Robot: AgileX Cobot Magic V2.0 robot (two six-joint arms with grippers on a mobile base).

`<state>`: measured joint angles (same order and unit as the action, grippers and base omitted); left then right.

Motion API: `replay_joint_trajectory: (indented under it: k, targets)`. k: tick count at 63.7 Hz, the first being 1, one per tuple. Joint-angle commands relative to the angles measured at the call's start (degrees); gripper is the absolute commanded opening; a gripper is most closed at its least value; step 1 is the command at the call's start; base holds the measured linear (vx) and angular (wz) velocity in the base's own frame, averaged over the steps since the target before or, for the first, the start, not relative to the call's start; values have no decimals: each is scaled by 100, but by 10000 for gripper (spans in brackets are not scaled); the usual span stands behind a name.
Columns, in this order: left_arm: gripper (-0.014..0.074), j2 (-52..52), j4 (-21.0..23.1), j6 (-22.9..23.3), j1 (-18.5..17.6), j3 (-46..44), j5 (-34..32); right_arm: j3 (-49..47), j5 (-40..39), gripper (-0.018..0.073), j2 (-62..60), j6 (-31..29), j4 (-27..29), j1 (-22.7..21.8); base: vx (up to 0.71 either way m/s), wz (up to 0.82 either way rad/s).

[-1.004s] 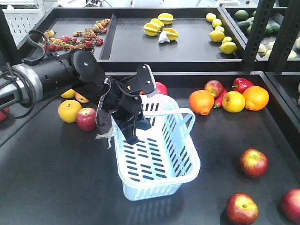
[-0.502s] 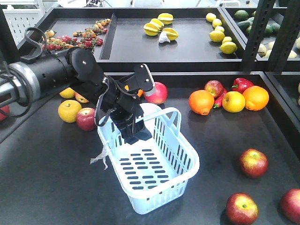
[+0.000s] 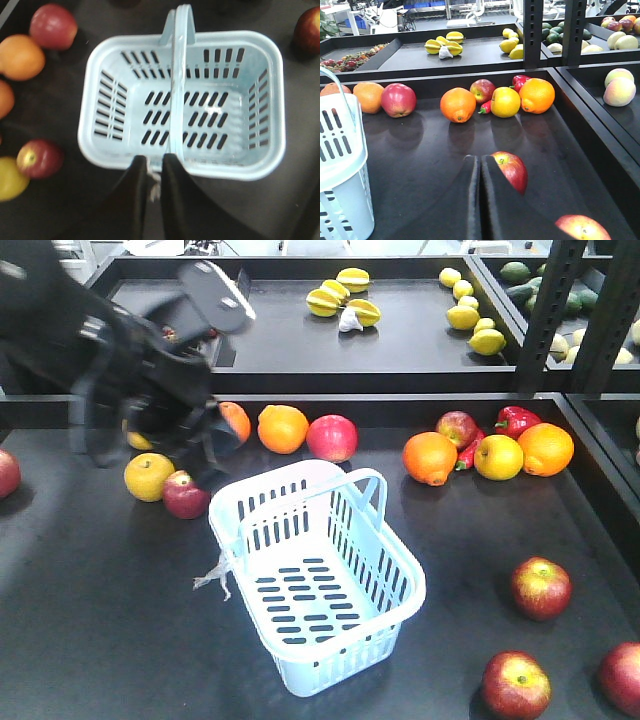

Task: Pick three apples into basket with both arms
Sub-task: 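Open the left gripper and lift it off the basket handle, then reach the right gripper down to the red apple nearest the robot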

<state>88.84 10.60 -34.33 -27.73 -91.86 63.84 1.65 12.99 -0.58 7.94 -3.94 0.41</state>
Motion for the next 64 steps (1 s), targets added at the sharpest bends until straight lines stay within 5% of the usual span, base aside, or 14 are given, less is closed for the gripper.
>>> replay_joint_trajectory:
  k: [1,12,44,64]
  targets:
    - [-8,-726,-71,427,-9,16,-4,76,-413,-4,-63,-36,-54,-38,0,0]
    - [-8,-1900,-61,1098,-9,1250,-918,76,-413,-4,-63,-36,-54,-38,0,0]
    - [-8,-5385,-55,3177,-9,6849,-4222,76,-426,-4,-63,-36,-54,-38,0,0]
    - [-8,-5622,-56,3208,-9,7929,-4974,76,-447,-4,-63,-36,-54,-38,0,0]
